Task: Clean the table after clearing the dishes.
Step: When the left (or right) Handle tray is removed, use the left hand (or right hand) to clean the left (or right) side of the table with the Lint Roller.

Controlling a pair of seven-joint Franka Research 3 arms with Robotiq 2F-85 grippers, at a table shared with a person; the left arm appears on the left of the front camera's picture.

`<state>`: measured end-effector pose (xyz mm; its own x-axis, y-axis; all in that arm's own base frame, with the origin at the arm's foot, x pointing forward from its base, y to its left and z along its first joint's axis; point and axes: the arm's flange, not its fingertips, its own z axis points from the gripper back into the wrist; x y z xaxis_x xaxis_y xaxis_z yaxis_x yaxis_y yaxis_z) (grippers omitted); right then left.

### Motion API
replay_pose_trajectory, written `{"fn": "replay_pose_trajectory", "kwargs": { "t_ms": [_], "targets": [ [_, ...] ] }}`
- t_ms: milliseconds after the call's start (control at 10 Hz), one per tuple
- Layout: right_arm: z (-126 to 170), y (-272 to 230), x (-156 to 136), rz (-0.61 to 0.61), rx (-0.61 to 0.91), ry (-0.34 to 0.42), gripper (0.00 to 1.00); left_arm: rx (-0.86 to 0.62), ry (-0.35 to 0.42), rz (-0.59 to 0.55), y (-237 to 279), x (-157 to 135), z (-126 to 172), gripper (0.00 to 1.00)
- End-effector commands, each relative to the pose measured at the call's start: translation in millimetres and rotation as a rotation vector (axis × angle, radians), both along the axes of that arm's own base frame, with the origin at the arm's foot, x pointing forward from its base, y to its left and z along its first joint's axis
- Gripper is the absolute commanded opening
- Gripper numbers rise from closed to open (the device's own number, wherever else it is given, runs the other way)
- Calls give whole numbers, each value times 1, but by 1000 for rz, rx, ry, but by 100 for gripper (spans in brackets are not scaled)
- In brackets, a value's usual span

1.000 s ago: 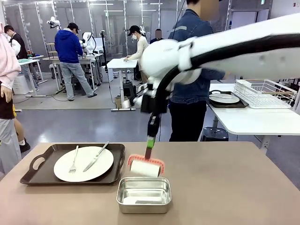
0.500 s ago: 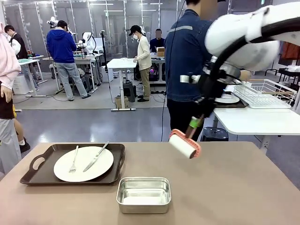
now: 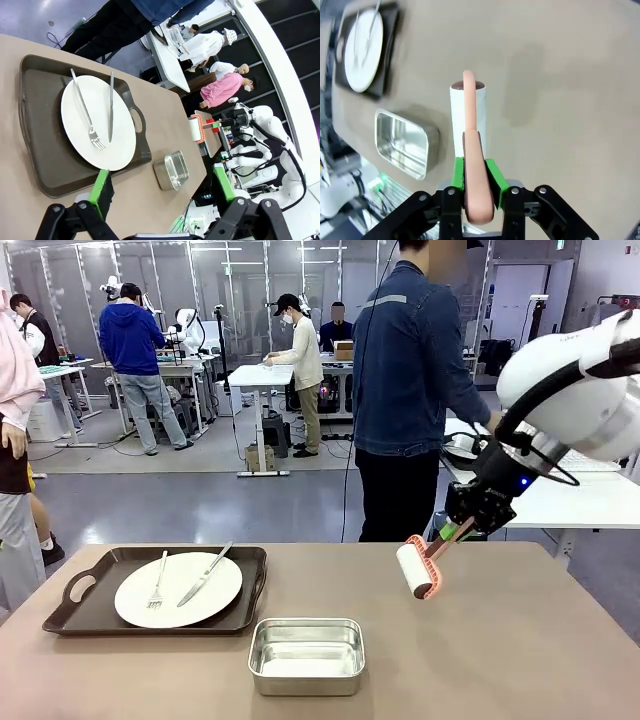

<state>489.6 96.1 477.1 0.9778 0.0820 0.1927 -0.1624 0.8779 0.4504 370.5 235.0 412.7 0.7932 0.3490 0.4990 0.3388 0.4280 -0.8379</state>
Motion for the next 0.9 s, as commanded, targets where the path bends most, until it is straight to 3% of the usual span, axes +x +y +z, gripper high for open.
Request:
{"fn": "replay_pose_trajectory", "kwargs": {
  "t_ms": [0, 200, 300, 400, 700, 800],
  "targets": [
    [-7, 8, -7, -157, 61, -58, 12, -16, -16, 1, 1, -2, 1, 100],
    [-25, 7, 10, -182, 103, 1, 12, -16, -16, 1, 1, -2, 1, 100],
    [-28, 8, 13, -93, 135, 30, 12, -16, -16, 1, 1, -2, 1, 100],
    [-21, -3, 3, -148, 70, -12, 12, -16, -16, 1, 1, -2, 1, 100],
    [-21, -3, 3, -148, 70, -12, 12, -16, -16, 1, 1, -2, 1, 100],
    [-26, -2, 7, -146, 84, 4, 22, -16, -16, 1, 1, -2, 1, 100]
  ]
}}
